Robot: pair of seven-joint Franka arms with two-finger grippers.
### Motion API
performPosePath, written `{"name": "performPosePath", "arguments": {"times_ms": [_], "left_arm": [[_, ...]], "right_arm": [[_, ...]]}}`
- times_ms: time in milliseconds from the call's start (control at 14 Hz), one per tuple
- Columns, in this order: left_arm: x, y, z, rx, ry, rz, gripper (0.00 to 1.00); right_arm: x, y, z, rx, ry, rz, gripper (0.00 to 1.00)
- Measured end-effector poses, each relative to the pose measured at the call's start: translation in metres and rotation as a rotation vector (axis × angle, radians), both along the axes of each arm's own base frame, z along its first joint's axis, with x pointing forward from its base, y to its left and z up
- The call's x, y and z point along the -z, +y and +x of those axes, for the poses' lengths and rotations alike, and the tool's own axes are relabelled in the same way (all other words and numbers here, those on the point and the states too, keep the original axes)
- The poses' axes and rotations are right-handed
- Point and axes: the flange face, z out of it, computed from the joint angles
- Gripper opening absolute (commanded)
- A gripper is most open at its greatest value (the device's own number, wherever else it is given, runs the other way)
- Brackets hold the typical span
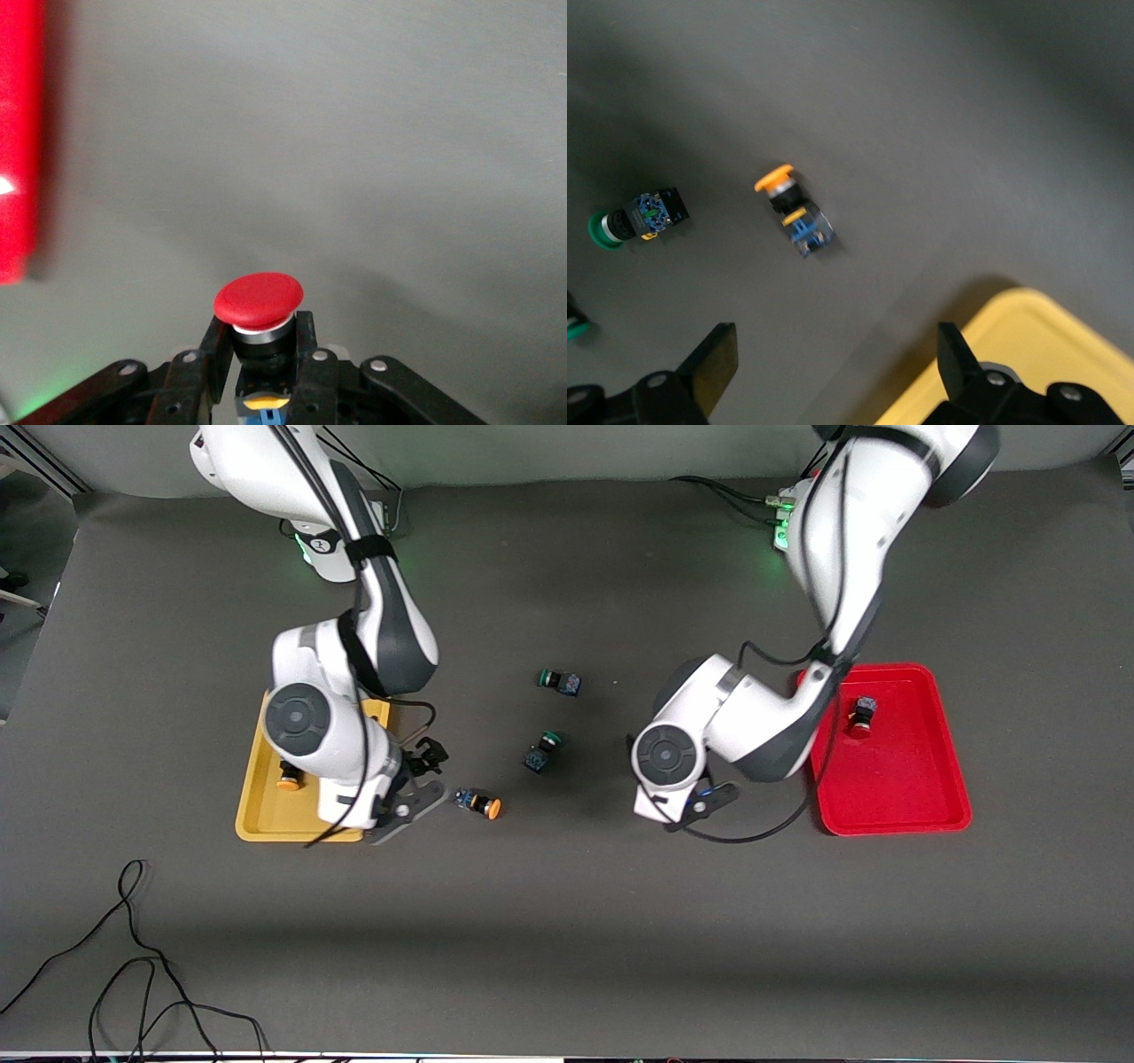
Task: Place red and yellow buttons in trays
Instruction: 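Grasp the second orange button with the right gripper while the left gripper places red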
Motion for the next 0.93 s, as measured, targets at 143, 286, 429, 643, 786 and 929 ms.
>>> {"name": "performPosePath", "arguments": {"times_ms": [143, 286, 429, 643, 786, 929], "left_arm": [[-0.046, 0.042, -0.004, 0.096, 0.046, 0.003, 0.00], [-0.076, 0.090, -0.015, 0.192, 0.075, -0.024, 0.00], [-0.091, 0.146, -0.023, 0.294, 0.095, -0.062, 0.00], [-0.076, 0.238, -0.018, 0.432, 0.073, -0.131, 0.00], [-0.047, 0.289, -0.015, 0.505, 0.043, -0.173, 0.00], [-0.015, 0.332, -0.018, 0.574, -0.016, -0.203, 0.00]], "right_arm": [[0.015, 0.018, -0.001, -0.093, -0.033, 0.008, 1.00], [0.034, 0.035, -0.006, -0.146, -0.078, 0.013, 1.00], [0.064, 0.039, -0.017, -0.167, -0.139, 0.002, 1.00], [0.110, 0.033, -0.028, -0.188, -0.151, -0.037, 1.00], [0.128, 0.033, -0.029, -0.201, -0.155, -0.055, 1.00], [0.142, 0.038, -0.033, -0.215, -0.163, -0.060, 1.00]]}}
